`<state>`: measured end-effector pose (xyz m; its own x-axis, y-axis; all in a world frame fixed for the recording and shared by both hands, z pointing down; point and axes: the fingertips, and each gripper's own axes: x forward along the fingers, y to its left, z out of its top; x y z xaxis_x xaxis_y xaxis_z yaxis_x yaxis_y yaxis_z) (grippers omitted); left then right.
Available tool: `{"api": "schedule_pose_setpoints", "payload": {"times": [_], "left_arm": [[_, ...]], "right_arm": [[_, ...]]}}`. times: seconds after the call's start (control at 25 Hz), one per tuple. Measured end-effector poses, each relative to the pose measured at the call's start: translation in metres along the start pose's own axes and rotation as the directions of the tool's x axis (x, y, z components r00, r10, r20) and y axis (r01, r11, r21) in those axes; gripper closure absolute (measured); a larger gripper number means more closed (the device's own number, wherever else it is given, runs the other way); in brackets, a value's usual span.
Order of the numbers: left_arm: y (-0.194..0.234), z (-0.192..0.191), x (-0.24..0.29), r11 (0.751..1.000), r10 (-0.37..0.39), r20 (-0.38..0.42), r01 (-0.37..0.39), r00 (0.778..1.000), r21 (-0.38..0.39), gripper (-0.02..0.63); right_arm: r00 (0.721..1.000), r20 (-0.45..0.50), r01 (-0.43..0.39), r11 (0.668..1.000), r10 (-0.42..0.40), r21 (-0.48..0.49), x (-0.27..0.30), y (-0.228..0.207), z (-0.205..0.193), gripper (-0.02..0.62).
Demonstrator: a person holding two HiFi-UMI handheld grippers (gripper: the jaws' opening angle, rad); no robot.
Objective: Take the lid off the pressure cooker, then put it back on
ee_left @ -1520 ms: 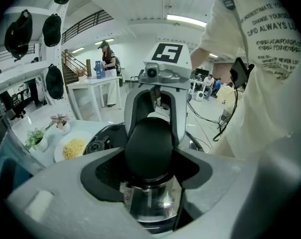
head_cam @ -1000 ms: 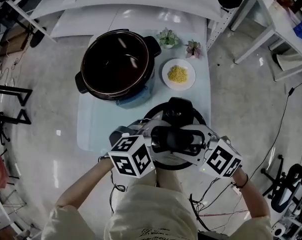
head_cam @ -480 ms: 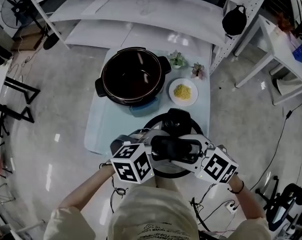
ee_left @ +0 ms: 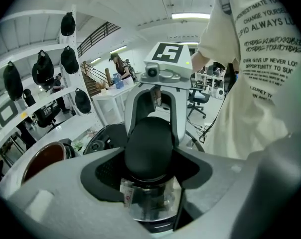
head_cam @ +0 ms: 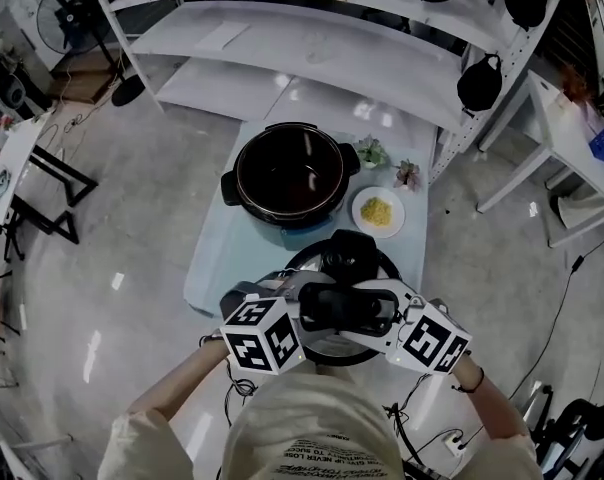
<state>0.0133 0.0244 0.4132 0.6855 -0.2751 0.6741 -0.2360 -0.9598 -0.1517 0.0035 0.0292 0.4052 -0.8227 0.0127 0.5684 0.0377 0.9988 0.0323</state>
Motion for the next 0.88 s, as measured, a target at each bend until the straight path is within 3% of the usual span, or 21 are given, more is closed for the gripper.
{"api": "schedule_pose_setpoints", "payload": {"times": [0.48,0.88], "left_arm": [[0.025,0.006,-0.043,0.995,0.096,-0.007,-0.096,0.995,0.012,0.314],[0.061,-0.001,-0.071,0.997,0.071,-0.003,-0.071,0.997,0.029,0.314]], "right_arm": [[0.999,0.025,-0.017,0.995,0.019,-0.098,0.004,-0.014,0.047,0.322],[0.999,0.031,-0.007,0.997,0.009,-0.075,0.020,-0.042,0.080,0.322]]}}
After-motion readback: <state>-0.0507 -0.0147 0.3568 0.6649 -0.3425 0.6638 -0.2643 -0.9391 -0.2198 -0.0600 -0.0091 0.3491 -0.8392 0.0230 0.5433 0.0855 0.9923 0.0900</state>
